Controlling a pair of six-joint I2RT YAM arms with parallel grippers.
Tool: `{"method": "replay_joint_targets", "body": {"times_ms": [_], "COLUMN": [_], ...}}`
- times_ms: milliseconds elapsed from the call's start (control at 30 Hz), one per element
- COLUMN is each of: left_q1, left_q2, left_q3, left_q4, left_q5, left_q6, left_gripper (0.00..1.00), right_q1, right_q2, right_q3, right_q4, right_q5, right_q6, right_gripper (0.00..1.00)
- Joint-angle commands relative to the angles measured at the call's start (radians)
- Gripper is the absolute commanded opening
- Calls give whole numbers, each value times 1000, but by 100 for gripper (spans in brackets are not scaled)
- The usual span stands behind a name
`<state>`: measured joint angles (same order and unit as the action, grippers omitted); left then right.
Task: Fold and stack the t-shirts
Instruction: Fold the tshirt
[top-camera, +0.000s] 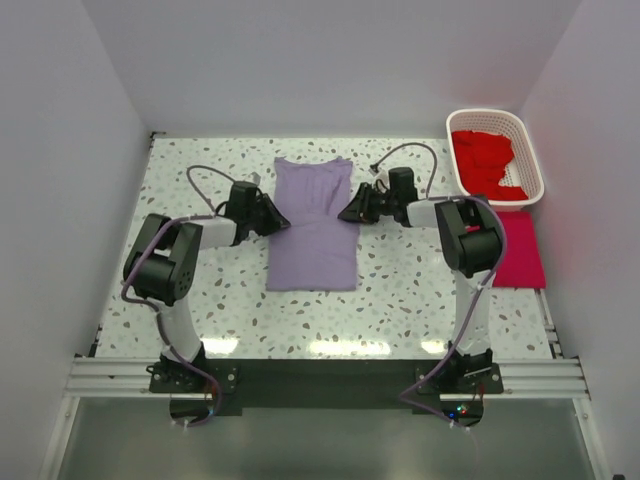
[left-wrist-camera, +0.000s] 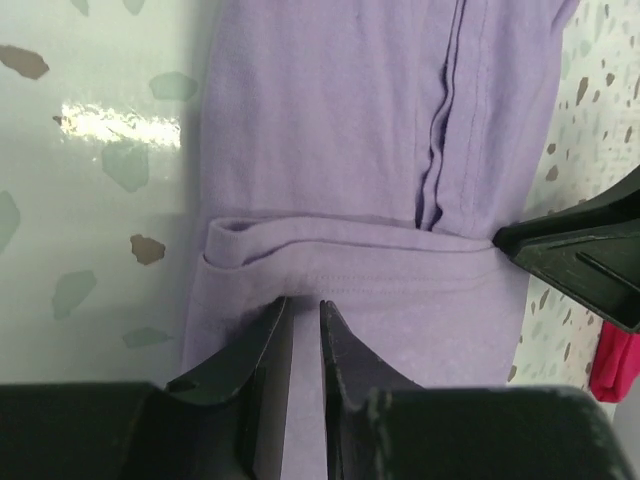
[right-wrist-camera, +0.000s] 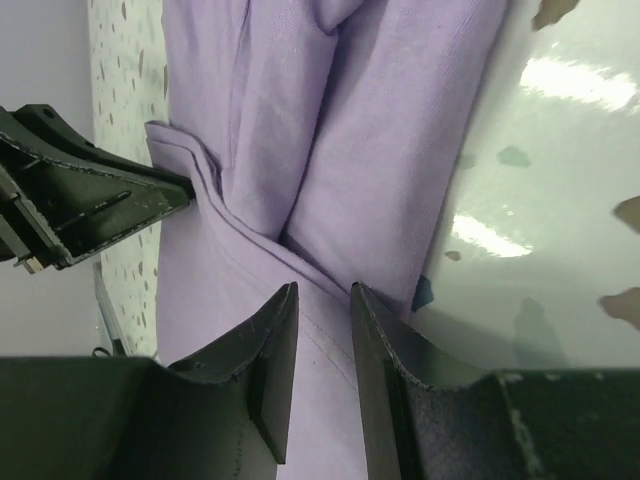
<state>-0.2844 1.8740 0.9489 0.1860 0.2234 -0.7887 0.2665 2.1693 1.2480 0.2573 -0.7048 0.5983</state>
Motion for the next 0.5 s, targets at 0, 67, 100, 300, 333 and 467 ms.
{"method": "replay_joint_targets", "body": {"times_ms": [0,67,100,300,333,467], "left_q1": [24,28,28,27,27,-18], "left_q2": [31,30,11,-181,-215,-392], "left_q3": [-33,-57,-65,-127,-142,-264], "left_q4": [84,101,104,26,17,-29], "left_q5": [10,36,42,68,77,64], "left_q6": [-1,-4,-6,-1,-4,-11], "left_gripper": [22,23,24,35,38,40], "right_q1": [-29,-39,-46,-43,-41,6], "right_q2": [34,6,-12,-236,-273,-429], "right_q3": [8,-8,-19,-108,-164,-332], "right_q4": [33,45,43,34,65,126], "right_q5": [28,18,13,-25,-38,-85], "right_q6": [-29,-25,-25,3,24,112], "right_gripper": [33,33,33,37,38,40]}}
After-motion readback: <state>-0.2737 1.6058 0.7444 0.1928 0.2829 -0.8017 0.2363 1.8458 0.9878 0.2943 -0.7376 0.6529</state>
